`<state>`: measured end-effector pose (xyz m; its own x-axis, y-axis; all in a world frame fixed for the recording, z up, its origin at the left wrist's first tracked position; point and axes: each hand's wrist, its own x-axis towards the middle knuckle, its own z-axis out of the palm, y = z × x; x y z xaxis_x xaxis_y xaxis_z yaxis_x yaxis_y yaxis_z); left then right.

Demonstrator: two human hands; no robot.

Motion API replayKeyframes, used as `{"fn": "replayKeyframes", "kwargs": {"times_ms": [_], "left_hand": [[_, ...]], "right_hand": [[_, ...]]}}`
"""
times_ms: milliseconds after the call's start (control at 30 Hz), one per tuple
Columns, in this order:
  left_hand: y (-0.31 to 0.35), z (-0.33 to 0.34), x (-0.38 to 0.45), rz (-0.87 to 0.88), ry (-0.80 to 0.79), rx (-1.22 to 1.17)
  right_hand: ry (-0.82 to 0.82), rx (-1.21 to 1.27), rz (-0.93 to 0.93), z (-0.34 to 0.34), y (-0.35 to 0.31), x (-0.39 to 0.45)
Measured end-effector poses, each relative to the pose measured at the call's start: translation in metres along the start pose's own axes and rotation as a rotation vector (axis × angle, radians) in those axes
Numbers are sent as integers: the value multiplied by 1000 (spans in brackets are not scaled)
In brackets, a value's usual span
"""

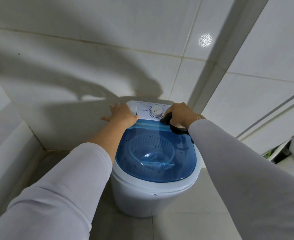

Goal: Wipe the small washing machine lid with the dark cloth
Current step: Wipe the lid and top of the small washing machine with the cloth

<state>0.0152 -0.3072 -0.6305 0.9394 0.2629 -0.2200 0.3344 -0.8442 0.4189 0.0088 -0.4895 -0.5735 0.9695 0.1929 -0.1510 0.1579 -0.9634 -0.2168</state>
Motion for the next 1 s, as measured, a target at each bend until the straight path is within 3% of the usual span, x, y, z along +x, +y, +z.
{"fn": "replayKeyframes", "kwargs": {"times_ms": [133, 467, 1000], "left_hand": [[-1, 0, -1, -14, 12, 1], [11, -3, 3, 27, 16, -41], [8, -1, 0, 99, 23, 20]], "right_hand": [[-126, -8, 24, -15, 4, 1], [119, 133, 33, -40, 6, 17], [140, -4, 4, -1, -30, 39]]}}
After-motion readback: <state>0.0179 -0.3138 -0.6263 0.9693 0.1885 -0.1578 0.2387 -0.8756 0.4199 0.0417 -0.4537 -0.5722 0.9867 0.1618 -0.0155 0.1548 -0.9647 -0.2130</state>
